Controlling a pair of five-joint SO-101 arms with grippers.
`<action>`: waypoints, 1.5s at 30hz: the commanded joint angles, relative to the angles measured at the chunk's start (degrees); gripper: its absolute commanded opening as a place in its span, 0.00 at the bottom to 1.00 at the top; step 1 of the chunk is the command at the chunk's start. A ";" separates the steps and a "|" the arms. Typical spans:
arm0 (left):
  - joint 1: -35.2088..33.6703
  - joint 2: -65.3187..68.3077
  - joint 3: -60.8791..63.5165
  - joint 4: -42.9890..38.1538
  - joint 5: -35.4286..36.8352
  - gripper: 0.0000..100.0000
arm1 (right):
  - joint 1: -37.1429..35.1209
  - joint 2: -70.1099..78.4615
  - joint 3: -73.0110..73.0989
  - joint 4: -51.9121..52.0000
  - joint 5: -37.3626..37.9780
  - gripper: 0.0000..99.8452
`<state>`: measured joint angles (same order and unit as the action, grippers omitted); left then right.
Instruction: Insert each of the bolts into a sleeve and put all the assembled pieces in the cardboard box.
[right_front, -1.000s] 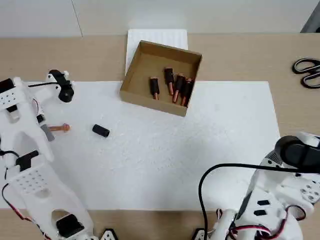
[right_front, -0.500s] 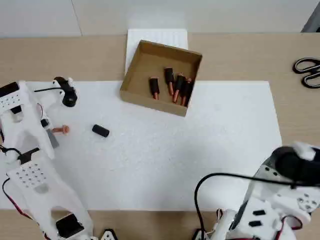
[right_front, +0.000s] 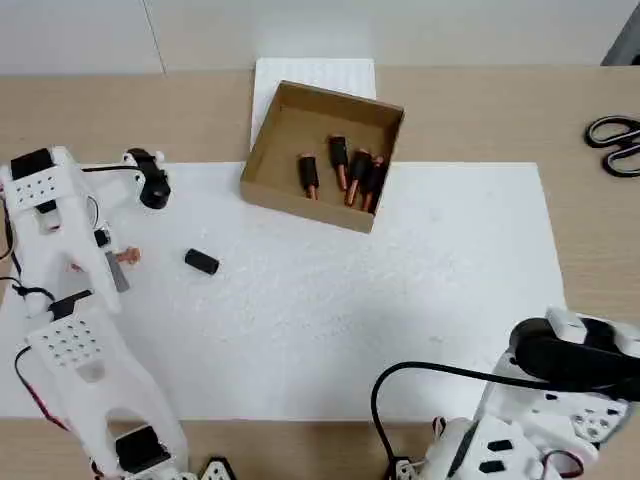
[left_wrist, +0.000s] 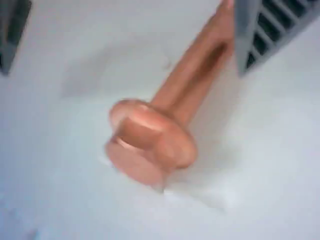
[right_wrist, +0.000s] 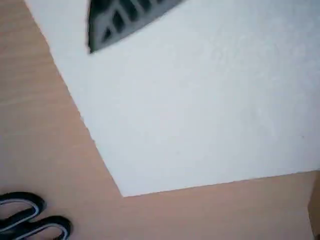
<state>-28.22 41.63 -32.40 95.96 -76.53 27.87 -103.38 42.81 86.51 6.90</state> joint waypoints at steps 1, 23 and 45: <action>0.35 -1.41 -8.40 4.66 -55.12 0.28 | 0.13 -0.31 0.00 0.22 0.35 0.30; -0.53 16.70 -15.34 -6.77 -61.19 0.23 | 0.22 -0.31 0.09 0.22 0.44 0.30; 3.25 17.85 -59.82 4.31 10.81 0.01 | 0.22 -0.48 0.97 0.13 0.26 0.30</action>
<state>-25.14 60.70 -79.25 99.82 -72.66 27.87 -103.47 45.71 86.68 6.90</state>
